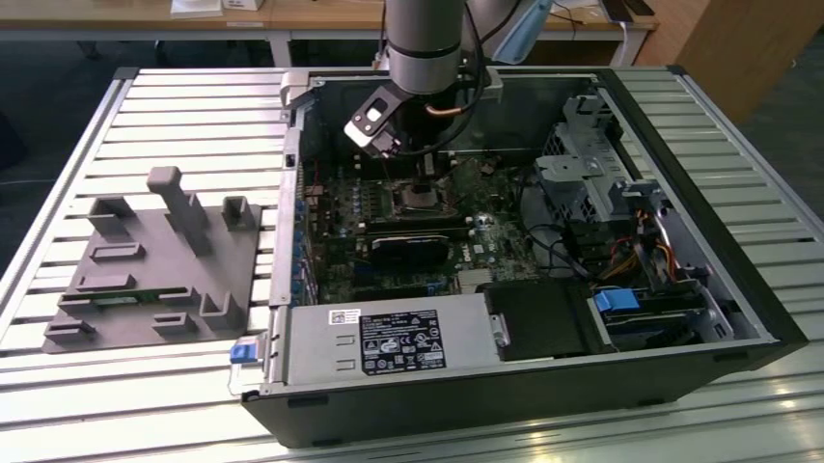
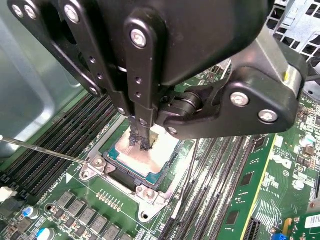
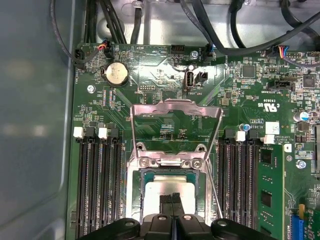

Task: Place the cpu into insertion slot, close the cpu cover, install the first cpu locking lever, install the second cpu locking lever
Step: 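Place the cpu into insertion slot, then close the cpu cover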

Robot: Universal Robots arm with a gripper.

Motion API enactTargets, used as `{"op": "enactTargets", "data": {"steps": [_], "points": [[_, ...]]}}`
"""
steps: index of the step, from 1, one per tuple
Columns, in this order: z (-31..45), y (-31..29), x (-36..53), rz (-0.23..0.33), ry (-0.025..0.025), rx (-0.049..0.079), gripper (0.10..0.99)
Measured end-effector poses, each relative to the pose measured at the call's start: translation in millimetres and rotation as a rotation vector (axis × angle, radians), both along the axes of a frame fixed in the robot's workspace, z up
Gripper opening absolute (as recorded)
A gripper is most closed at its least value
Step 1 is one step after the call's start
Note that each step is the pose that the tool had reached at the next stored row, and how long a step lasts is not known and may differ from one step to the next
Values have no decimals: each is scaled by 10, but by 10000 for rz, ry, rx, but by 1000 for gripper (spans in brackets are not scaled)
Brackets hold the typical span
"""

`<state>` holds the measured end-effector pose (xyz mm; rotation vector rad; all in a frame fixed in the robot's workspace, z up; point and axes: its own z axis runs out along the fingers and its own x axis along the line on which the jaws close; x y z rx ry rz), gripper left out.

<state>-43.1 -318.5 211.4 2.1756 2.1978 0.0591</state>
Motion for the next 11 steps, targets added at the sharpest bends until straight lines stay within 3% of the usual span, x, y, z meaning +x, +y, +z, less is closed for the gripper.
{"op": "enactTargets", "data": {"steps": [11], "points": [[40, 0, 0, 0, 1, -1, 106]]}}
